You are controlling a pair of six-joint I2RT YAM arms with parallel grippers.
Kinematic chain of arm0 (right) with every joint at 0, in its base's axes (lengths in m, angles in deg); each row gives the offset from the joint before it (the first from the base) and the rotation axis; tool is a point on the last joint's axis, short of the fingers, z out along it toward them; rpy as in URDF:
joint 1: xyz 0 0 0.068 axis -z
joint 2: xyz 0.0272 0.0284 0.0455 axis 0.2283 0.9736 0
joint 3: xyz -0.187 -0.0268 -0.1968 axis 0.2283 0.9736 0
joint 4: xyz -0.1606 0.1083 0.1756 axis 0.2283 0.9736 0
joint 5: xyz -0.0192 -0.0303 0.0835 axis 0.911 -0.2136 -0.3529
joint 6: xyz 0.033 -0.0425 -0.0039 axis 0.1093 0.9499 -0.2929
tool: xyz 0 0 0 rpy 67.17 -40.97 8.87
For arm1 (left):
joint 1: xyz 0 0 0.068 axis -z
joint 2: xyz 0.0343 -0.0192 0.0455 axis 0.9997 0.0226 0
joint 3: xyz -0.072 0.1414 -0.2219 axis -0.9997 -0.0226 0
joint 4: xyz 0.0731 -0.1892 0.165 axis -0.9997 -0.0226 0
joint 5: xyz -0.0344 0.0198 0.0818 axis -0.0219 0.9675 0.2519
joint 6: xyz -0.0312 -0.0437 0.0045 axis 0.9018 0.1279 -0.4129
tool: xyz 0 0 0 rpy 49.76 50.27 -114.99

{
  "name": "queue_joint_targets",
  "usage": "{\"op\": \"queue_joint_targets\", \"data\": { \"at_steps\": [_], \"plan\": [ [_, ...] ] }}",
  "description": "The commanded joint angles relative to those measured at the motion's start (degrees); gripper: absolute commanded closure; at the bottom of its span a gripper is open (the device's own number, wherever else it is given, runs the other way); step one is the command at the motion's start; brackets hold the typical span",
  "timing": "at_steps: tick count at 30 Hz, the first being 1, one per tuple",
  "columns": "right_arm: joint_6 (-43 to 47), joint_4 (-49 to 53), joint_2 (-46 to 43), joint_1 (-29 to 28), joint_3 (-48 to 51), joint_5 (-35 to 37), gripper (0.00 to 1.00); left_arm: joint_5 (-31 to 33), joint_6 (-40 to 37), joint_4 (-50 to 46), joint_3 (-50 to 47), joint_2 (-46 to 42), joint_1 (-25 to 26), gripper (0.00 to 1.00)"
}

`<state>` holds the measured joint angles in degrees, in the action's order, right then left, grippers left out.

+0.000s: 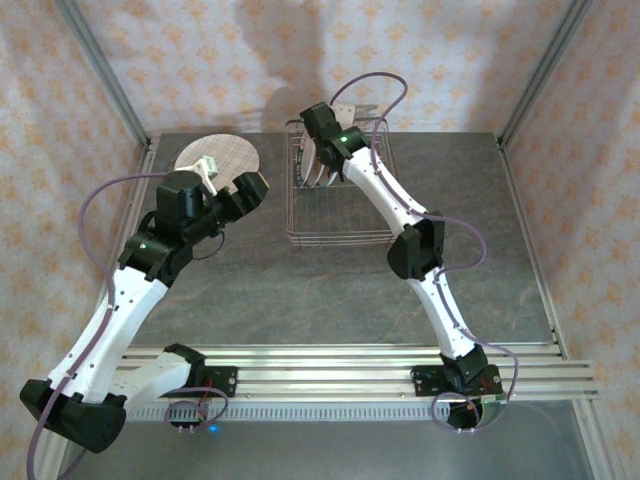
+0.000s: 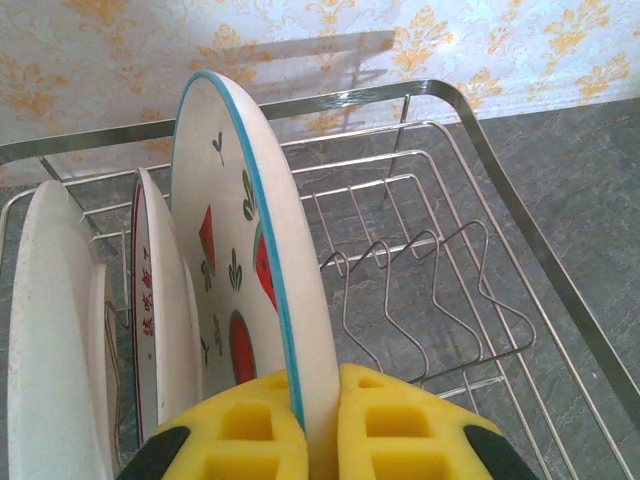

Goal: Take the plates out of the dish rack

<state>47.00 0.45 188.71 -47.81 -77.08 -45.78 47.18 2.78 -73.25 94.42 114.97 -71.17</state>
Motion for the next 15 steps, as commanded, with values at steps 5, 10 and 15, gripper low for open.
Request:
{"op": "queue_joint_targets", "data": {
  "at_steps": [5, 10, 15],
  "plan": [
    [0.5, -3.1, -8.7, -1.1, -4.1, 7.0, 1.00, -0.6, 0.8, 2.9, -0.9, 0.5, 0.2, 0.07],
    [-0.3, -2.3, -9.1, -1.2, -4.2, 7.5, 1.00, -0.8, 0.7, 2.9, -0.7, 0.7, 0.2, 0.07],
    [-0.4, -1.8, -10.0, -1.2, -4.2, 8.2, 1.00, -0.8, 0.7, 2.9, -0.8, 0.7, 0.2, 0.07]
  ]
}}
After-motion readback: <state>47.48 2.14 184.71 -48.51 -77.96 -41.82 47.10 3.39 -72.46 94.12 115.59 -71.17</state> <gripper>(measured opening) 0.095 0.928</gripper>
